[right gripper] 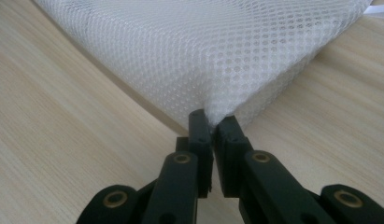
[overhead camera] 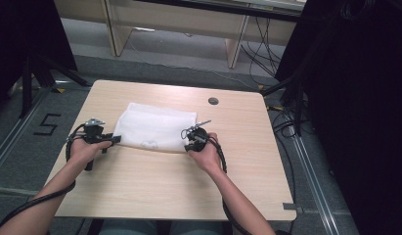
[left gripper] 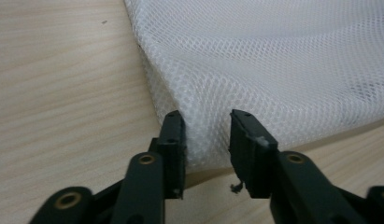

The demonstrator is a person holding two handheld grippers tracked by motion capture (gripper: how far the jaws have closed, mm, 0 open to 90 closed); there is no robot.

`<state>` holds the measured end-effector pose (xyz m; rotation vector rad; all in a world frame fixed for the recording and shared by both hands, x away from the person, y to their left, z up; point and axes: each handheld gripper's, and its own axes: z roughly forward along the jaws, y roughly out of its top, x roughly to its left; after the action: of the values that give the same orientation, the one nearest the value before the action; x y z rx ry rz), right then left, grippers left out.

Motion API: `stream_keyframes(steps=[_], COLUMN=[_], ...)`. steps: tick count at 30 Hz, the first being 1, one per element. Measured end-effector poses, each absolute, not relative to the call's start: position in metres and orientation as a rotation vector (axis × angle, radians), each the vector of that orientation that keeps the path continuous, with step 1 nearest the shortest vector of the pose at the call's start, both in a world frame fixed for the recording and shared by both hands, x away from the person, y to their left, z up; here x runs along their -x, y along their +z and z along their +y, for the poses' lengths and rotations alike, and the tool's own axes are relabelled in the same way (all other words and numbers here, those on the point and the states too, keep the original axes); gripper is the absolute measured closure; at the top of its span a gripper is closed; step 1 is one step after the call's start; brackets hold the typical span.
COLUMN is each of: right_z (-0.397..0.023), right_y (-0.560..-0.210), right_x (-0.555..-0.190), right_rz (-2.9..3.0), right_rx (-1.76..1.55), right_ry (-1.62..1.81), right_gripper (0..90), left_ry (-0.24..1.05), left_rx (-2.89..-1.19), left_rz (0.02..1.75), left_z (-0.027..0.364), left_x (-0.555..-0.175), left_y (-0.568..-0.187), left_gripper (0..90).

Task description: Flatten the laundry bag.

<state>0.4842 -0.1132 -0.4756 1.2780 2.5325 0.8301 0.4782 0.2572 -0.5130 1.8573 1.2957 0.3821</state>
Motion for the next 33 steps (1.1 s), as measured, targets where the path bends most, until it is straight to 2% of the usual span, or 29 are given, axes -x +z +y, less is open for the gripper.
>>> stream_keyframes(steps=[4,8,16,33], right_z=[-0.115,-0.118,-0.132,-0.157], right_y=[-0.476,-0.477,-0.477,-0.477], right_x=[-0.483,-0.481,-0.471,-0.452], right_rz=[2.530,2.525,2.542,2.540], right_rx=[-1.301,-1.318,-1.311,-1.335], right_ry=[0.822,0.820,0.829,0.806], right_gripper=[86.9,86.9,86.5,86.0], left_ry=[0.378,0.361,0.290,0.226], left_rx=[-1.905,-1.922,-1.951,-2.051], left_rz=[1.267,1.261,1.254,1.168], left_z=[0.254,0.251,0.244,0.220], left_x=[-0.475,-0.473,-0.463,-0.443], left_y=[-0.511,-0.508,-0.506,-0.503], left_gripper=[78.4,82.4,83.0,82.9])
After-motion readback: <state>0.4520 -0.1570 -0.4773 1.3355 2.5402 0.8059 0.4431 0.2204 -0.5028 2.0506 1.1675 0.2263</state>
